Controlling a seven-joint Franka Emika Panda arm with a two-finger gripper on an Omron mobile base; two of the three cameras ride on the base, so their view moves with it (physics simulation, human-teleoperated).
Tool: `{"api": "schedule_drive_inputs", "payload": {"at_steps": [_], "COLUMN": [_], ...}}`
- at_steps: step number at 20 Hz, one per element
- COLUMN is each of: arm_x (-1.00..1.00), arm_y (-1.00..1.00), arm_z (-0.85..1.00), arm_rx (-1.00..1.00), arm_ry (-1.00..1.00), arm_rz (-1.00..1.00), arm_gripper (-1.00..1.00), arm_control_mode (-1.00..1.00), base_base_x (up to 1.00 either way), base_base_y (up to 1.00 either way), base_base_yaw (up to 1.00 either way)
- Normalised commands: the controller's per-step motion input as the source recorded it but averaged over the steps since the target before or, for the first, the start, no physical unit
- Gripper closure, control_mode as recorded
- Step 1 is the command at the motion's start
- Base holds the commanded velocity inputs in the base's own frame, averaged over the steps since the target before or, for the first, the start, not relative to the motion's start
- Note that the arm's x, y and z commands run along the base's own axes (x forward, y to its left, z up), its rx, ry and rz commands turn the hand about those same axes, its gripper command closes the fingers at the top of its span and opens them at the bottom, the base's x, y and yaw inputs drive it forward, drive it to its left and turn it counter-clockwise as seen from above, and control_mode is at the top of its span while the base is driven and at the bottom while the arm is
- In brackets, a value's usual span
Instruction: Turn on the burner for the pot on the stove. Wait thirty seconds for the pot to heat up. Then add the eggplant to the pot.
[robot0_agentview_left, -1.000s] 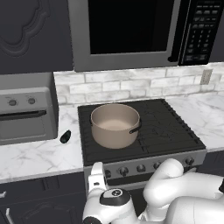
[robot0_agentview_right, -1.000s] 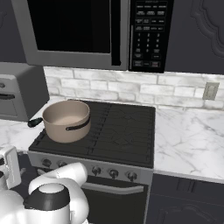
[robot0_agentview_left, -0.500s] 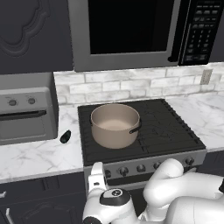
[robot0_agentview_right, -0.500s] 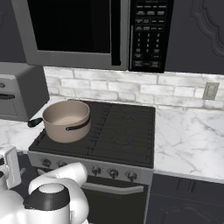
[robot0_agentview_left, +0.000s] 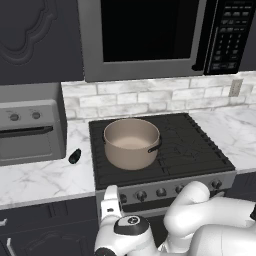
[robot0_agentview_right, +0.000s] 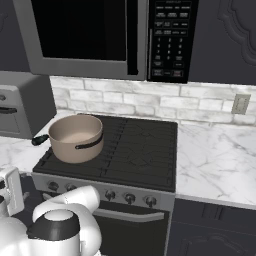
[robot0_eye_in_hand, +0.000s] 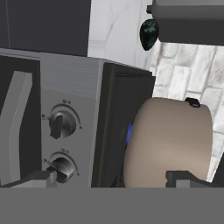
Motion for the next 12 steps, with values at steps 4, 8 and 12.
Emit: {"api": "schedule_drive_inputs", "payload": {"at_steps": [4,8,12], "arm_x": [0.00,0.00,0.00], "arm_y": [0.00,0.00,0.00], "arm_z": [0.00,0.00,0.00], "arm_rx": [0.00,0.00,0.00], "arm_ry": [0.00,0.00,0.00], "arm_rz": [0.00,0.00,0.00], "arm_gripper": [-1.00,-1.00,-1.00], "arm_control_mode": [-1.00,-1.00,-1.00], "base_base_x": [0.00,0.00,0.00], "base_base_y": [0.00,0.00,0.00], "base_base_yaw": [0.00,0.00,0.00]}}
